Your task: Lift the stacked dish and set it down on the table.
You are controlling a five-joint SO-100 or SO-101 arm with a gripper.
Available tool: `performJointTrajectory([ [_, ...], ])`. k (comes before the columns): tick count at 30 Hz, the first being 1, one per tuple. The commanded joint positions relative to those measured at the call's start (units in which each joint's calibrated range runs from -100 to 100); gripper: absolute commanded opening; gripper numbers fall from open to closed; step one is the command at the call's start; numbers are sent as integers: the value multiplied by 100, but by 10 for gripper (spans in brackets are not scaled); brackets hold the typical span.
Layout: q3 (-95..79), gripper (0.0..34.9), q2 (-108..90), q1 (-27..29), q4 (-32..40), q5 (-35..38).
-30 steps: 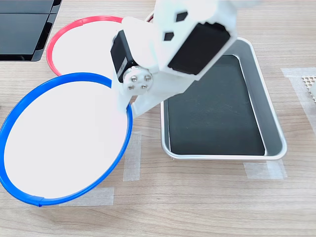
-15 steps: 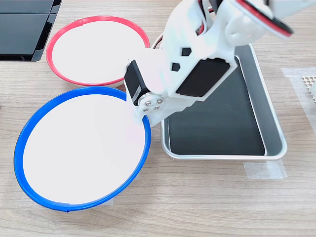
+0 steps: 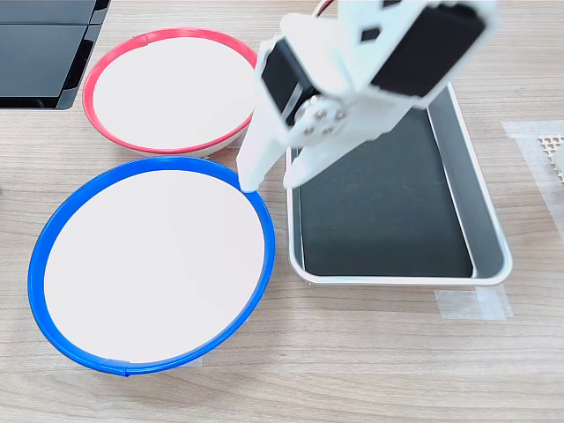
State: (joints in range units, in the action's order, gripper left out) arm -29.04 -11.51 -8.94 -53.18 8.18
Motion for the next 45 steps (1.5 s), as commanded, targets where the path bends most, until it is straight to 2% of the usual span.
performJointTrajectory([
  [1, -433, 101, -1506, 249, -266, -103],
  [2, -615, 87, -1813, 353, -208, -147],
  [4, -1033, 6, -2359, 560, 64, -249],
  [11, -3910, 1, -4994, 1256, 1839, -542],
  [15, -5494, 1, -6393, 1350, 2309, -571],
  [23, -6978, 0, -8303, 1727, 1641, -698],
  [28, -7096, 0, -8738, 1868, 642, -742],
  [36, -7096, 2, -8738, 1877, 601, -869],
  [38, -7096, 12, -8738, 1840, 593, -855],
  [39, -7096, 3, -8738, 1840, 593, -855],
  [45, -7096, 3, -8738, 1840, 593, -855],
])
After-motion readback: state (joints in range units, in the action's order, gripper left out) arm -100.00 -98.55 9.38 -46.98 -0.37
